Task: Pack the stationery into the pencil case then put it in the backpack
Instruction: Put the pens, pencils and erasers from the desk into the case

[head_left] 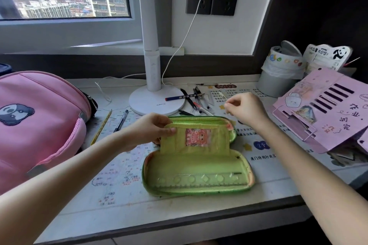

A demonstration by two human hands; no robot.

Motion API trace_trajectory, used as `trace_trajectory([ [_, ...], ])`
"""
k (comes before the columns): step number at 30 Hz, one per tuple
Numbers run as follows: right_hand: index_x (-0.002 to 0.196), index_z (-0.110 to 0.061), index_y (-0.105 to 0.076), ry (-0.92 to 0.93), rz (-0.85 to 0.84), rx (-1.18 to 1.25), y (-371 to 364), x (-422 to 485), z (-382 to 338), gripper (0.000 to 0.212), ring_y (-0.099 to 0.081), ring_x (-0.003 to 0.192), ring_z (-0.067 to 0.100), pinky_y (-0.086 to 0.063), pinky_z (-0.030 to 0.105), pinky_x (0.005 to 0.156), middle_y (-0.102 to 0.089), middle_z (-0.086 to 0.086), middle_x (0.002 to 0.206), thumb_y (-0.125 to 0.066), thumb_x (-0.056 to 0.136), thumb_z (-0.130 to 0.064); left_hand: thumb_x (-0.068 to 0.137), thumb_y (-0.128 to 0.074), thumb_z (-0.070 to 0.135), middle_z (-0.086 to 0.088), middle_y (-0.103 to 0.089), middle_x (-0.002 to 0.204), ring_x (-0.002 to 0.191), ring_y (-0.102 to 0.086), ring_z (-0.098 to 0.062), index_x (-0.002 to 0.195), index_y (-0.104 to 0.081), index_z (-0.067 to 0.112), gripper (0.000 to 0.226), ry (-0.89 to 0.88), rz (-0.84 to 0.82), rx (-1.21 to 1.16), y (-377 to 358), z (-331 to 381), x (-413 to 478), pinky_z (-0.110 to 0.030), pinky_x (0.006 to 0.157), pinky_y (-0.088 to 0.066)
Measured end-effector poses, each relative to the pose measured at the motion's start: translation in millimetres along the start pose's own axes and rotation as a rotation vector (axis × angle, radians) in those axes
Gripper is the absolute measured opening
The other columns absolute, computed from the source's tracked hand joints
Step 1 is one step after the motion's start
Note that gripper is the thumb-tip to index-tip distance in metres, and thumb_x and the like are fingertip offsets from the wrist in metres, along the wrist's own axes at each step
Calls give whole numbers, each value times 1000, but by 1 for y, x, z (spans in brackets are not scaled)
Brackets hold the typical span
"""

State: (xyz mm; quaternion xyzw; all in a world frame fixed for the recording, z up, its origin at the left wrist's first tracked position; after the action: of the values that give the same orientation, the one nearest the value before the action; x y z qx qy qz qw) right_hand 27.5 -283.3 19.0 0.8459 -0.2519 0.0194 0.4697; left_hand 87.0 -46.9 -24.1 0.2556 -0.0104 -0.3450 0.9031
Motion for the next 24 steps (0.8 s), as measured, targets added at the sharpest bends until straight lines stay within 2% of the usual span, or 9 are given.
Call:
trace_trajectory([
  [2,83,-7,-72,-190,-77,-29,-26,37,18,18,-64,70,20,-52,29,65,-70,5,78,-62,85,-22,81,-68,22,0,-70,84,72,-63,-11,89,-67,15,11,-25,33,36,2,1,5,-23,63,-51],
  [4,83,-5,-66,-328,-122,-96,-49,65,27,20,-55,56,19,-43,24,51,-61,4,66,-63,85,-25,80,-70,23,3,-69,80,72,-62,-9,85,-68,17,8,-46,55,67,5,2,12,-19,65,-47],
  [6,89,-4,-62,-418,-125,-125,-68,86,33,20,-53,55,20,-37,21,44,-56,5,66,-63,86,-24,80,-70,24,5,-69,77,70,-61,-7,84,-68,16,9,-57,50,91,6,1,18,-19,66,-46],
  [8,94,-4,-60,-478,-129,-143,-83,98,38,24,-53,55,19,-33,20,40,-55,5,67,-64,86,-26,80,-69,25,7,-67,73,67,-60,-6,82,-68,16,9,-54,31,120,7,0,24,-20,66,-46],
  [11,74,-7,-52,-524,-138,-164,-97,112,41,32,-45,47,14,-30,20,38,-48,2,59,-67,84,-33,81,-68,26,5,-67,75,69,-61,-10,80,-67,18,8,-40,-33,171,7,0,33,-24,65,-50],
  [15,67,-8,-46,-570,-144,-152,-103,121,46,33,-48,51,17,-33,23,40,-47,4,59,-70,81,-27,81,-67,26,-5,-71,88,82,-66,-20,82,-66,17,9,-33,-89,211,5,2,37,-33,79,-54],
  [18,88,-6,-61,-570,-81,-200,-106,126,52,12,-53,52,16,-32,18,36,-55,4,63,-63,83,-17,81,-66,27,-2,-69,85,77,-62,-14,83,-66,18,9,-44,-89,248,6,3,37,-31,76,-53],
  [20,99,-8,-64,-526,-42,-257,-105,126,57,15,-51,51,15,-29,17,36,-59,3,69,-58,87,-14,82,-66,29,2,-67,82,74,-60,-12,84,-66,19,10,-70,-67,293,5,3,34,-30,72,-52],
  [24,121,-24,-60,-328,-141,-391,-105,121,56,29,-59,78,20,-33,20,46,-65,2,114,-46,96,-20,85,-62,30,12,-60,75,66,-53,-4,86,-65,22,9,-163,4,435,4,8,27,-19,60,-43],
])
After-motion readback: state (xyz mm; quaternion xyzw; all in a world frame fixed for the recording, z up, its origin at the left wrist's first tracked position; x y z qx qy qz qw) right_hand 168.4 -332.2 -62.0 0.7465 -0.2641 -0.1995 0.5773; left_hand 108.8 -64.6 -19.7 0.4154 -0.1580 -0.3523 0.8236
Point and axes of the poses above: each hand's wrist, its own x-axis towards the middle knuckle, its own y-axis out of the back of the hand, z = x × y, the point moved 5 cm from there along x, towards the middle knuckle
